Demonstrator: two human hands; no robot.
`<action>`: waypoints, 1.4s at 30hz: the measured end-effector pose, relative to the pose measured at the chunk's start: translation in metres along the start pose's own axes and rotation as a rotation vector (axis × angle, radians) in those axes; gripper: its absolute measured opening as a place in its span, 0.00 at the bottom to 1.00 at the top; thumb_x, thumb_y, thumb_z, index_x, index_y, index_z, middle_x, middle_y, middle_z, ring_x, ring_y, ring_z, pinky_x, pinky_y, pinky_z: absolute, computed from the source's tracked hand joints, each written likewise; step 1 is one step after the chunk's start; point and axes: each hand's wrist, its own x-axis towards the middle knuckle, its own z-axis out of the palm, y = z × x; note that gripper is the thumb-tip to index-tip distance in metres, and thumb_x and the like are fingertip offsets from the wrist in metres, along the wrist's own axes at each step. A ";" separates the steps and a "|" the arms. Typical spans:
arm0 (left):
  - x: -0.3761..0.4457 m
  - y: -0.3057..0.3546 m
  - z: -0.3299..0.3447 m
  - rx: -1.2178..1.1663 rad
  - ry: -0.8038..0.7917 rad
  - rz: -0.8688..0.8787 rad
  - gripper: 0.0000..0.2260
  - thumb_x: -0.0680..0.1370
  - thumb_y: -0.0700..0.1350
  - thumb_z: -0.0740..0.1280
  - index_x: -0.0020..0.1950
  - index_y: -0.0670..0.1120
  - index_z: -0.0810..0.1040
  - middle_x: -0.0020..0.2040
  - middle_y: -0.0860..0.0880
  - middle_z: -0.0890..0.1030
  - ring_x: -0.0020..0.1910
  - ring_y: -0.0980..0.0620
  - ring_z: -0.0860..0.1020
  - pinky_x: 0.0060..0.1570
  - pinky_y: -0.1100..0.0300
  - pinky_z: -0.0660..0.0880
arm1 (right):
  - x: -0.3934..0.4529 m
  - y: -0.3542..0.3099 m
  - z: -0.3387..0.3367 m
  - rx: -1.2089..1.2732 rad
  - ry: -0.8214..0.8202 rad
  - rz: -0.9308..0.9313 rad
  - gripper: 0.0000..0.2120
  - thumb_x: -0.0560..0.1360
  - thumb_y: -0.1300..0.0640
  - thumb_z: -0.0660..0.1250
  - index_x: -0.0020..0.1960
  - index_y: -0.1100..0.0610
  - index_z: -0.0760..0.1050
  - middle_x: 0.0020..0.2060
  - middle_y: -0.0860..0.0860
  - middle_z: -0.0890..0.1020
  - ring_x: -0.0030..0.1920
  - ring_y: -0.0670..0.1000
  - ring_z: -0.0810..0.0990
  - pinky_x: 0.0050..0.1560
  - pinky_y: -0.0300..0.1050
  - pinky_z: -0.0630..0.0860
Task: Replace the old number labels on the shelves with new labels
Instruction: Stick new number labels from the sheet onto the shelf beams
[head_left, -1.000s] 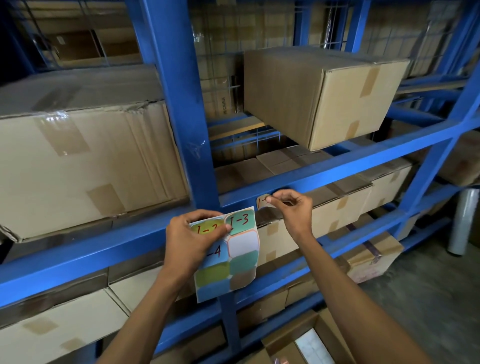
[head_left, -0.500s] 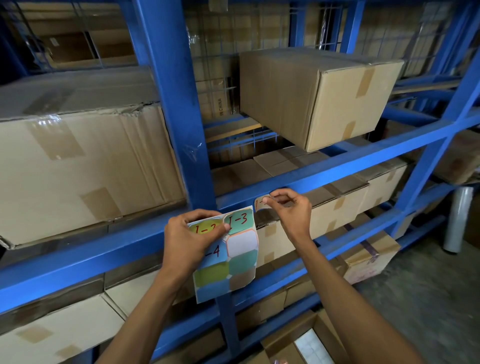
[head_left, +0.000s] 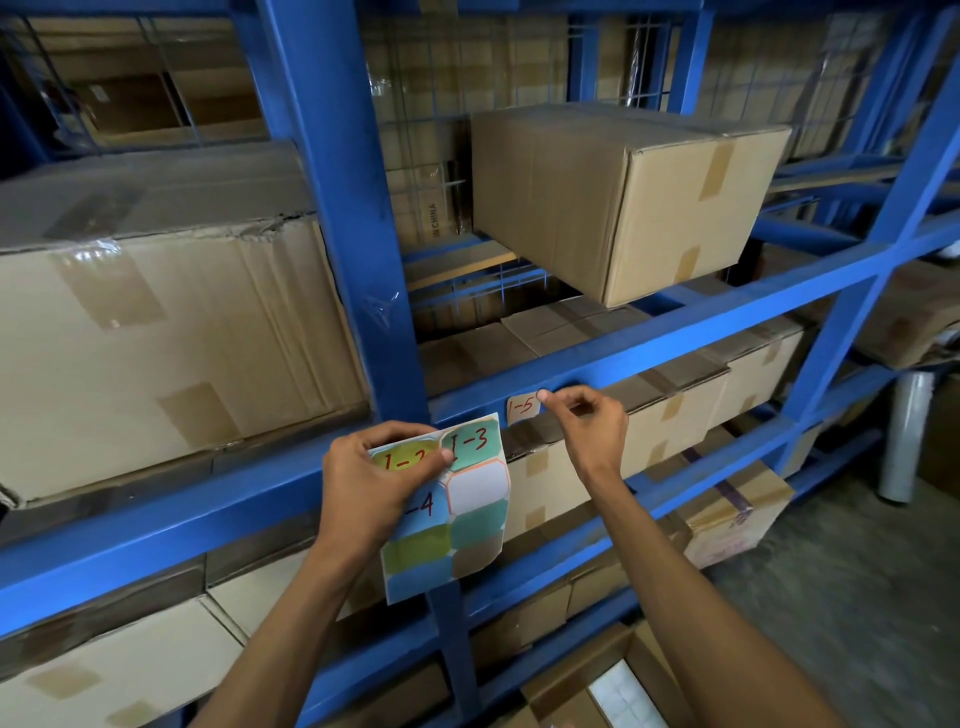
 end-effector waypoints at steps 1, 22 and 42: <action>0.000 0.000 0.000 0.000 -0.001 -0.001 0.07 0.67 0.44 0.80 0.43 0.51 0.87 0.43 0.53 0.87 0.44 0.53 0.86 0.43 0.47 0.84 | 0.000 -0.001 0.001 0.000 0.001 -0.006 0.11 0.69 0.49 0.78 0.40 0.57 0.83 0.36 0.49 0.85 0.40 0.50 0.84 0.47 0.56 0.82; -0.008 0.003 0.001 -0.007 -0.006 -0.023 0.08 0.67 0.44 0.80 0.44 0.52 0.86 0.46 0.52 0.87 0.46 0.52 0.86 0.44 0.46 0.84 | -0.015 0.010 0.007 0.025 -0.127 -0.055 0.11 0.69 0.63 0.77 0.44 0.58 0.75 0.41 0.48 0.80 0.44 0.42 0.78 0.41 0.30 0.76; -0.021 0.002 -0.011 0.008 0.041 -0.007 0.08 0.66 0.45 0.80 0.43 0.53 0.86 0.44 0.51 0.87 0.45 0.50 0.86 0.42 0.48 0.84 | -0.016 -0.012 0.020 -0.184 -0.109 0.053 0.33 0.58 0.29 0.74 0.47 0.52 0.67 0.45 0.51 0.77 0.44 0.51 0.77 0.38 0.48 0.75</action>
